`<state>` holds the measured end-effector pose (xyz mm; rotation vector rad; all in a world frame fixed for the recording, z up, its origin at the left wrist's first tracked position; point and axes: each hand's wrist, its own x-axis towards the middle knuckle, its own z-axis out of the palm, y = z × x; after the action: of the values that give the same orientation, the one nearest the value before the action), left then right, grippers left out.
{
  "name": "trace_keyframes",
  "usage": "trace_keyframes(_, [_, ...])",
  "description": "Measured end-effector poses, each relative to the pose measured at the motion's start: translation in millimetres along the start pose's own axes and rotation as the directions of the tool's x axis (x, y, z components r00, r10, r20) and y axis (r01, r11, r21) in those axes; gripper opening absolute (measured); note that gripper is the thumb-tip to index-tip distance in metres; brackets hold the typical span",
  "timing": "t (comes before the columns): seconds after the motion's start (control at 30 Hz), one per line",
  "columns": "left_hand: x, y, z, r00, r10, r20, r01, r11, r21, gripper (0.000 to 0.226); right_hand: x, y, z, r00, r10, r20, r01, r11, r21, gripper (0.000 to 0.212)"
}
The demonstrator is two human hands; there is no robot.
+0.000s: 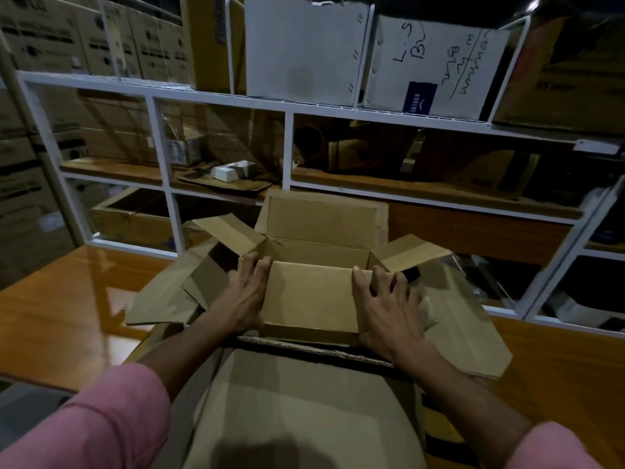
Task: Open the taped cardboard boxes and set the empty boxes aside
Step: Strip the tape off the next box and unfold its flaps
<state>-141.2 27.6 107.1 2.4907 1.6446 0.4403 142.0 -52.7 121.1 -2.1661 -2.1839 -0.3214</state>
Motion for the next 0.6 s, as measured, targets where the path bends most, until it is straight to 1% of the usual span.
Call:
trace_keyframes(0.07, [1, -1, 0, 0.999, -0.016, 0.027, 0.016, 1.000, -0.002, 0.133, 0, 0, 2, 1.000, -0.012, 0.011, 0.013, 0.999, -0.045, 0.130])
trace_keyframes(0.13, [0, 1, -3, 0.991, -0.070, 0.110, 0.067, 0.997, 0.031, 0.135, -1, 2, -1, 0.997, -0.059, 0.040, 0.062, 0.995, -0.078, 0.123])
trace_keyframes(0.17, [0, 1, -5, 0.985, -0.092, 0.146, 0.083, 0.994, 0.066, 0.136, 0, 4, -4, 0.992, -0.085, 0.090, 0.092, 0.993, -0.074, 0.119])
trace_keyframes(0.2, [0, 1, -8, 0.979, -0.097, 0.178, 0.077, 0.991, 0.112, 0.135, 0, 7, -8, 0.980, -0.106, 0.170, 0.117, 0.991, -0.059, 0.115])
trace_keyframes(0.27, [-3, 7, -21, 0.957, -0.108, 0.271, 0.058, 0.981, 0.188, 0.129, 1, 12, -17, 0.932, -0.149, 0.329, 0.163, 0.987, -0.014, 0.107])
trace_keyframes(0.33, [-3, 19, -34, 0.910, -0.120, 0.397, 0.033, 0.975, 0.221, 0.112, 4, 22, -23, 0.888, -0.196, 0.416, 0.176, 0.981, 0.087, 0.096])
trace_keyframes(0.37, [-4, 25, -40, 0.879, -0.115, 0.463, 0.014, 0.976, 0.216, 0.096, 4, 25, -26, 0.864, -0.224, 0.451, 0.171, 0.973, 0.156, 0.087])
trace_keyframes(0.4, [-3, 27, -42, 0.857, -0.107, 0.503, 0.015, 0.983, 0.183, 0.075, 3, 27, -29, 0.841, -0.252, 0.478, 0.156, 0.960, 0.232, 0.072])
trace_keyframes(0.43, [-3, 25, -41, 0.846, -0.110, 0.522, 0.037, 0.988, 0.148, 0.051, 1, 28, -30, 0.836, -0.275, 0.475, 0.139, 0.943, 0.303, 0.050])
trace_keyframes(0.47, [-4, 20, -37, 0.838, -0.124, 0.532, 0.067, 0.990, 0.124, 0.033, 0, 26, -30, 0.844, -0.285, 0.454, 0.122, 0.927, 0.354, 0.026])
trace_keyframes(0.5, [-6, 15, -34, 0.834, -0.142, 0.534, 0.098, 0.989, 0.110, 0.023, -1, 24, -28, 0.856, -0.289, 0.428, 0.123, 0.919, 0.374, 0.017])
trace_keyframes(0.57, [-9, 7, -27, 0.842, -0.175, 0.510, 0.170, 0.984, 0.057, 0.013, -2, 18, -20, 0.876, -0.284, 0.389, 0.137, 0.921, 0.363, 0.024])
trace_keyframes(0.6, [-12, 7, -25, 0.851, -0.186, 0.492, 0.194, 0.980, 0.034, 0.012, -3, 16, -15, 0.884, -0.276, 0.377, 0.132, 0.922, 0.364, 0.023])
